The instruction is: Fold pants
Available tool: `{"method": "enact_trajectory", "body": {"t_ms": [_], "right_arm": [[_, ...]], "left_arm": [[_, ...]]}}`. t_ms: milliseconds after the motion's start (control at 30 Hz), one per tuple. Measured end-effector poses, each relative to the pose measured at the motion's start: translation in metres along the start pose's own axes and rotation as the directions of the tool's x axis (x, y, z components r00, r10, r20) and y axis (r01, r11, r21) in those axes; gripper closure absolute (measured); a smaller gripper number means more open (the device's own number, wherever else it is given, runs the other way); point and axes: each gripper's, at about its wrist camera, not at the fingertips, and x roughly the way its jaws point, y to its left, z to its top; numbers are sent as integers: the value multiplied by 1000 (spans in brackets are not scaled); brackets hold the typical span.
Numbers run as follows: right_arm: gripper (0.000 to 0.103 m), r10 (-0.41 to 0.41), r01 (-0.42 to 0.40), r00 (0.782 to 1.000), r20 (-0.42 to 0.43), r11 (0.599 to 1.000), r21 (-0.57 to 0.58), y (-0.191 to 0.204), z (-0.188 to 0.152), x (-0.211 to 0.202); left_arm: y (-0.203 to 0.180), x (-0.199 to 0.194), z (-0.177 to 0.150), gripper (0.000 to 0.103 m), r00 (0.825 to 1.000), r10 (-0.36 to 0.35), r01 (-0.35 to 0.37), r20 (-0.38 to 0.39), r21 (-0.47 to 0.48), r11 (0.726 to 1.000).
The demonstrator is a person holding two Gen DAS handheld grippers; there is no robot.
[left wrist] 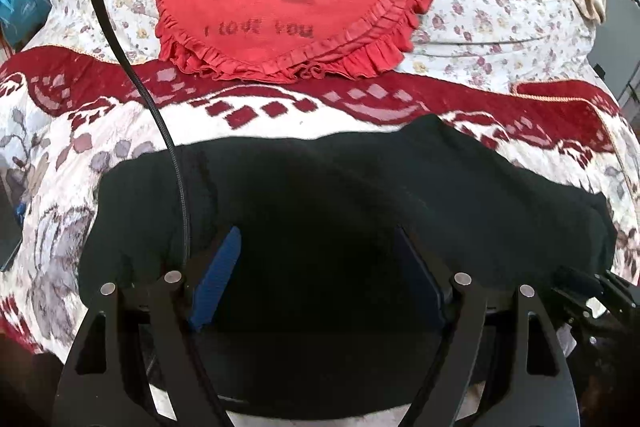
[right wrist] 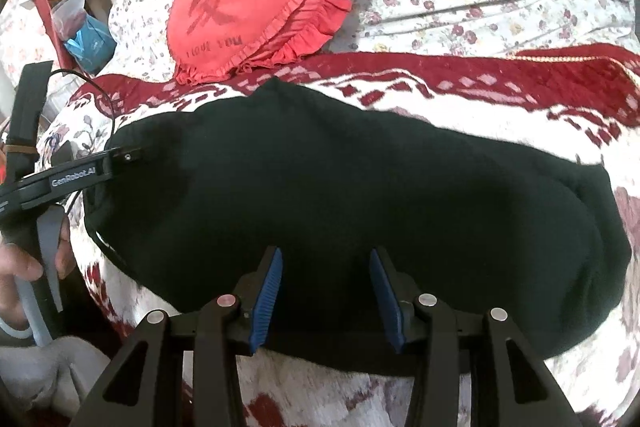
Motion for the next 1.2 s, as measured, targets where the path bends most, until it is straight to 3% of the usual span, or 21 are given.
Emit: {"method": "enact_trajectory", "body": {"t_ms": [133, 267, 433, 633, 933, 1200], "right_arm": [[56, -5, 6, 1000, -12, 1000, 21, -9, -10, 7], [56, 14, -13, 1000, -6, 999, 47, -14, -10, 0], [55, -5, 3, 1000, 27, 995, 96, -30, -12, -19], [55, -15, 6, 999, 42, 979, 204, -66, -22, -42], [55, -57, 42, 998, 37, 939, 341, -110, -44, -61], [54, -86, 64, 996, 37, 917, 393, -131, -53, -72]], "left_arm": [[-5, 13, -11, 24, 998, -13, 13, -57, -5, 1000], [-16, 15, -16, 24, 998, 29, -26, -56, 52, 998], [-30, 8, -11, 24, 999, -15, 18, -45, 64, 998], [-70, 10, -3, 24, 996, -74, 82, -59, 142, 986], [-154, 21, 12, 24, 978, -182, 206, -106, 297, 932], [-205, 31, 22, 24, 961, -238, 274, -141, 362, 891]]}}
